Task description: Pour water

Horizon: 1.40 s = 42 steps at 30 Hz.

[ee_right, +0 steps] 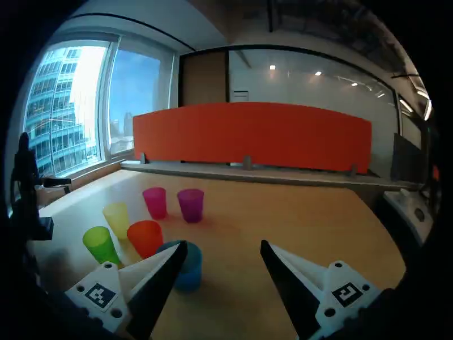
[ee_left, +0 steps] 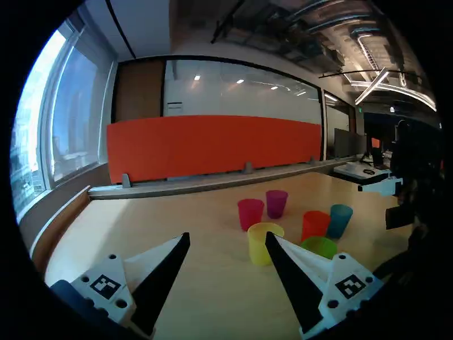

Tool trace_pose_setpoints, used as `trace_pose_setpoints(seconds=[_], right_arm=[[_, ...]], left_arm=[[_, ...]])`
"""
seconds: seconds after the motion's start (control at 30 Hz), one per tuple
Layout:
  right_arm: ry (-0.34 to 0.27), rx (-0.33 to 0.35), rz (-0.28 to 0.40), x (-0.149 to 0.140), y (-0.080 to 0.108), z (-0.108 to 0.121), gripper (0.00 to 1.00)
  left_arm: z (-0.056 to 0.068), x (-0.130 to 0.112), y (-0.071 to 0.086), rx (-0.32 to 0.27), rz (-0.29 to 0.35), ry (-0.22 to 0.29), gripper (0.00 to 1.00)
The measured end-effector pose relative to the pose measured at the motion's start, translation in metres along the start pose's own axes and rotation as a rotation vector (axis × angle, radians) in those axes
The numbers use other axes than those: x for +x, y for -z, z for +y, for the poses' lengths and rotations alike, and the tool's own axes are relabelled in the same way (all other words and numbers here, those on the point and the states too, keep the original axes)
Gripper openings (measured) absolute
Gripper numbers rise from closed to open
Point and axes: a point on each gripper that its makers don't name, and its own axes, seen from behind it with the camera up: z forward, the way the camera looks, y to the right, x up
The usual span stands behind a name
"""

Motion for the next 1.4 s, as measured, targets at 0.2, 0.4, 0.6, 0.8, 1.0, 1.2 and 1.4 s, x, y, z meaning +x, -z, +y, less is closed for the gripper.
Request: trace_pose_setpoints(seconds=[0.2, 0.4, 0.6, 0.8, 1.0, 1.2, 1.4], right_arm=[[-0.009, -0.094, 0.088, 0.016, -0.001, 0.013, 1.00], [-0.021, -0.190, 0.181, 0.030, 0.004, 0.027, 1.00], [-0.019, -0.274, 0.262, 0.047, 0.013, 0.038, 1.00], [-0.031, -0.300, 0.295, 0.051, 0.016, 0.038, 1.00], [-0.062, -0.327, 0.287, 0.049, 0.015, 0.043, 1.00], [-0.063, -0.340, 0.289, 0.052, 0.015, 0.041, 1.00], [-0.066, -0.356, 0.292, 0.053, 0.018, 0.042, 1.00]], left_arm=[[-0.013, 0.014, 0.003, 0.083, 0.060, 0.005, 0.99], [-0.026, 0.021, 0.006, 0.163, 0.105, 0.024, 0.99], [-0.032, 0.028, 0.006, 0.213, 0.136, 0.034, 0.99], [-0.034, 0.036, 0.006, 0.245, 0.170, 0.025, 0.99], [-0.043, 0.037, 0.011, 0.304, 0.194, -0.003, 0.99], [-0.052, 0.024, 0.010, 0.333, 0.204, 0.026, 0.99], [-0.060, 0.012, 0.010, 0.350, 0.214, 0.053, 0.99]])
